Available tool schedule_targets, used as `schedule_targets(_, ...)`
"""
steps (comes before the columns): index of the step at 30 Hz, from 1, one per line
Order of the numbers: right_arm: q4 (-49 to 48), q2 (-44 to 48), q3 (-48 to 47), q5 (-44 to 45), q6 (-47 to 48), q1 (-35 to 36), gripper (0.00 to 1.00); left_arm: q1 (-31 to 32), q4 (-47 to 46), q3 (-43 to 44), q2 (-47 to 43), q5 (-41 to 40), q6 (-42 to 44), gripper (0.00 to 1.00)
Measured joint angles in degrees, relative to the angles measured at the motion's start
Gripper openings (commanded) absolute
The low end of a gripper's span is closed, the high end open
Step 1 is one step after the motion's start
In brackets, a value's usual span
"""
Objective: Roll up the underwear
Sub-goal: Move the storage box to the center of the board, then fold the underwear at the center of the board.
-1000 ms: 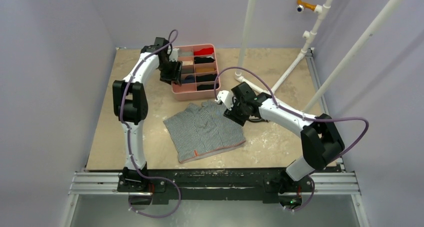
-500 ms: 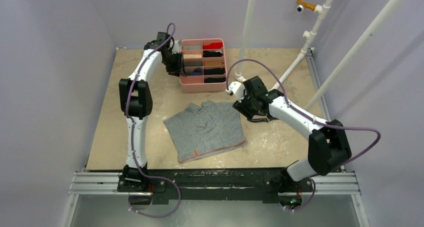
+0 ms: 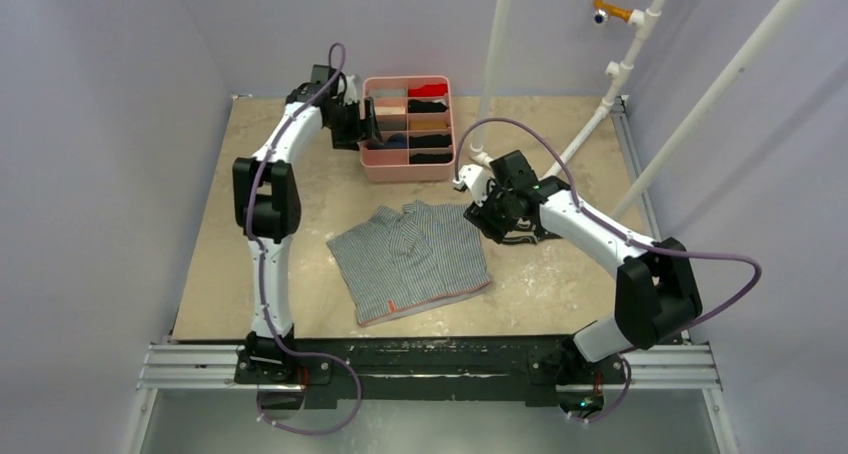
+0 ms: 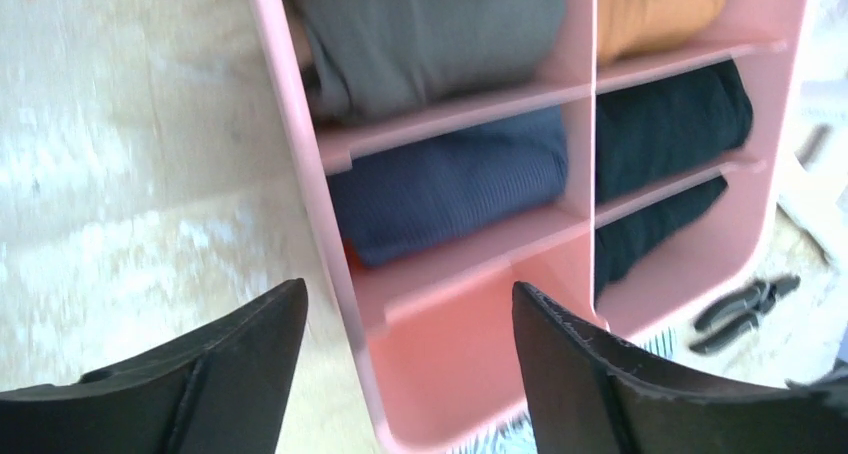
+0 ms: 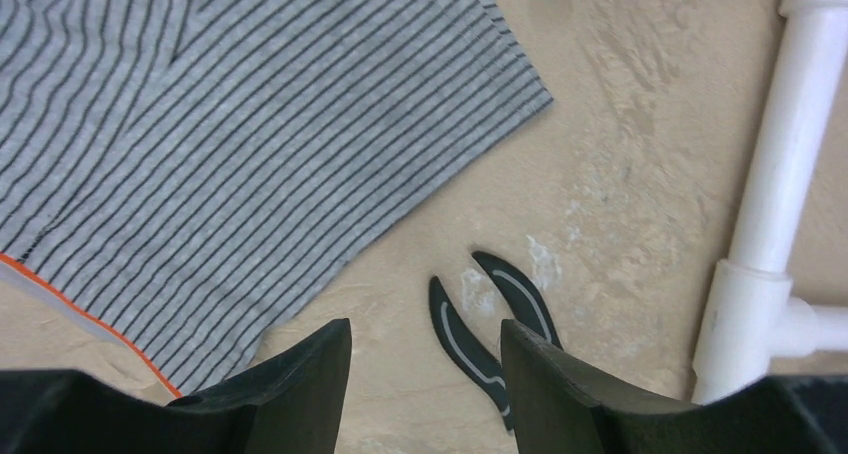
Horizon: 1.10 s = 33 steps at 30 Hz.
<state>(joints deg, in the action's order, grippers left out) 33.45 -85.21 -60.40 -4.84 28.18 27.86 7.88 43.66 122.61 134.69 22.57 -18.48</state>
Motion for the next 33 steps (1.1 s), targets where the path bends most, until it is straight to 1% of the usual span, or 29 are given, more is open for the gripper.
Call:
schedule_targets(3, 0.15, -1.70, -0.94, -3.08, 0.55, 0.44, 0.54, -0.07, -0.63, -7.58, -7.04, -0.07, 1.27, 0.80)
schedule_targets(8, -0.20, -6.93, -1.62, -5.33, 1.05, 3.54, 0.53, -1.07, -2.12, -18.93, -22.56, -0.59, 5.68, 0.81)
schedule_targets(12, -0.50, -11.02, -1.62, -5.33, 1.05, 7.67, 0.53, -2.38, -2.21, -27.74, -36.00, -0.61, 12.98, 0.81)
schedule_targets(16, -0.63, -11.58, -1.62, -6.21, 1.29, 8.96, 0.53, -2.60, 2.12, -35.89, -45.11, 0.48, 21.94, 0.81)
schedule_targets(21, 0.07, -9.75, -1.38, -6.88, 2.36, 8.96, 0.54, -2.56, 10.86, -46.49, -50.12, 1.84, 35.12, 0.79)
schedule_targets(25, 1.36, -6.69, -1.31, -7.19, 3.17, 10.58, 0.54, -2.56, 14.21, -52.04, -51.43, -0.68, 42.07, 0.74)
schedule_targets(28, 1.51, -4.94, -1.31, -7.06, 3.43, 14.86, 0.53, -2.56, 14.95, -53.53, -50.69, -3.82, 44.09, 0.71)
schedule_targets(33, -1.29, -5.60, -1.40, -7.10, 3.08, 26.88, 0.53, -2.56, 15.41, -53.00, -44.68, -6.34, 44.46, 0.69)
